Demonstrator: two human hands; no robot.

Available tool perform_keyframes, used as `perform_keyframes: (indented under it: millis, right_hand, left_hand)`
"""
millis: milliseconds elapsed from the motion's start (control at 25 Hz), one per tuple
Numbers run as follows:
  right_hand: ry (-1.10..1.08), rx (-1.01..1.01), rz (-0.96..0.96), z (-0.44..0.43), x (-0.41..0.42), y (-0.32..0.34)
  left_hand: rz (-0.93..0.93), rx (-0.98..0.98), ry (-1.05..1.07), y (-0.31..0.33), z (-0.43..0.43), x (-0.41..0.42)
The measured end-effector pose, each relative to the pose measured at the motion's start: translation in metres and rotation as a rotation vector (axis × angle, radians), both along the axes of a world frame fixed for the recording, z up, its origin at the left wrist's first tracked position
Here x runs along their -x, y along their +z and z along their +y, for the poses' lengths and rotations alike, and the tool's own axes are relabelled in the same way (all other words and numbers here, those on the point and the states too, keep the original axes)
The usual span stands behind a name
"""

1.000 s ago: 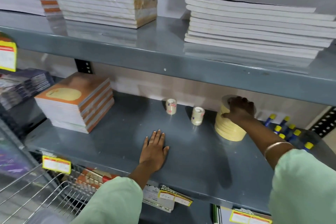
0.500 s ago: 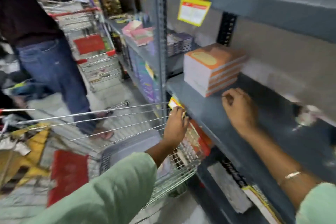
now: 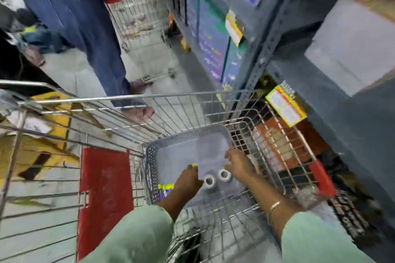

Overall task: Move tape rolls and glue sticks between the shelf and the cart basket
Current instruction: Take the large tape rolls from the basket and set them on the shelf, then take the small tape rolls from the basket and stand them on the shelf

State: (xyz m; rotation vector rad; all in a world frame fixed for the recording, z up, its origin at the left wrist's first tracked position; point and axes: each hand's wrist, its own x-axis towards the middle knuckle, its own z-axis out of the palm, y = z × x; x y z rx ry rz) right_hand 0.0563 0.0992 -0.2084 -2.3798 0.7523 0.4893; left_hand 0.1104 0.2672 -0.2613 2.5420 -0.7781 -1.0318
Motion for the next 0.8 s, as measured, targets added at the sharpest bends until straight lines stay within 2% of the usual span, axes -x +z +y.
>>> perform_keyframes:
  millis: [120, 240, 360, 600, 800]
  right_hand:
    - [0.261, 0.117, 0.109, 0.008, -0.005, -0.064]
    - [0.393, 0.283, 0.173, 0.015, -0.005, -0.098]
    - [0.414, 0.331, 0.263, 0.021, -0.006, -0.111]
    - [0.470, 0.361, 0.255, 0.021, -0.003, -0.123]
    - [0.404, 0.349, 0.172, 0.008, -0.019, -0.073]
  left_hand:
    - [0.055, -0.004, -0.020, -0.033, -0.013, 0.001]
    - [0.054, 0.003, -0.069, -0.056, -0.030, 0.005]
    - [0.047, -0.027, -0.128, -0.077, -0.043, 0.016]
    - [-0.034, 0.002, -0.147, -0.105, -0.046, 0.028]
    - [-0.052, 0.013, -0.038, -0.069, -0.038, 0.014]
